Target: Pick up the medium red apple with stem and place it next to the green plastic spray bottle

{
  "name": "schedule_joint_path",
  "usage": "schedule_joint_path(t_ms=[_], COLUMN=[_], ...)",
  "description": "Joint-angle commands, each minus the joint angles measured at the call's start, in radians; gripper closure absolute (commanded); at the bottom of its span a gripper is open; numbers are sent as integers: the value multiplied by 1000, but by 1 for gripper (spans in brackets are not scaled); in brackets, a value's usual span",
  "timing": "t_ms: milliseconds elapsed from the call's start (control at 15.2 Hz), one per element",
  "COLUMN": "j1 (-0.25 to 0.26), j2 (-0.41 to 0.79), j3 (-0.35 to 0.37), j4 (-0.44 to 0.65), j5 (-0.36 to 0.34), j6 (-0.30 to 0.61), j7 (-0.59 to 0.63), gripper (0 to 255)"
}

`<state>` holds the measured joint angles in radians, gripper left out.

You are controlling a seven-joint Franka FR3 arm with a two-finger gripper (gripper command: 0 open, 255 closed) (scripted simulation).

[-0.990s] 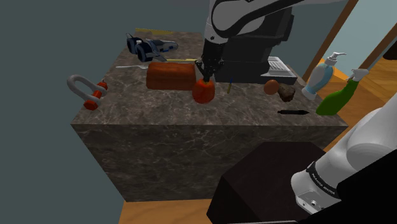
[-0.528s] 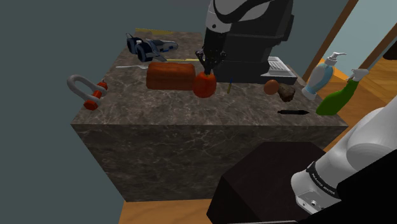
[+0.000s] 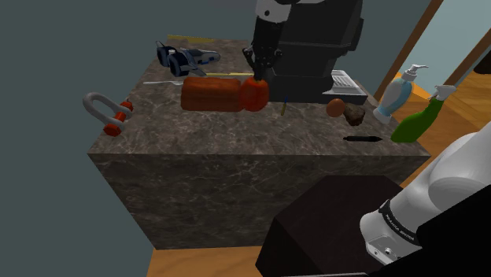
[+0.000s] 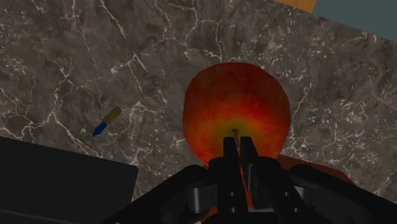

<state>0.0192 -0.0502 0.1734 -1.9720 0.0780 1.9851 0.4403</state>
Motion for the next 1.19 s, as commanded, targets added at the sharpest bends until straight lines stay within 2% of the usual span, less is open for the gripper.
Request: schedule_joint_path(t_ms=[0, 1122], j1=[0, -2], j2=[-3, -3], j3=[-1, -3], j4=[22, 251], j5=[0, -5], j6=[-25, -254], j7=[1, 15], gripper=[255, 255])
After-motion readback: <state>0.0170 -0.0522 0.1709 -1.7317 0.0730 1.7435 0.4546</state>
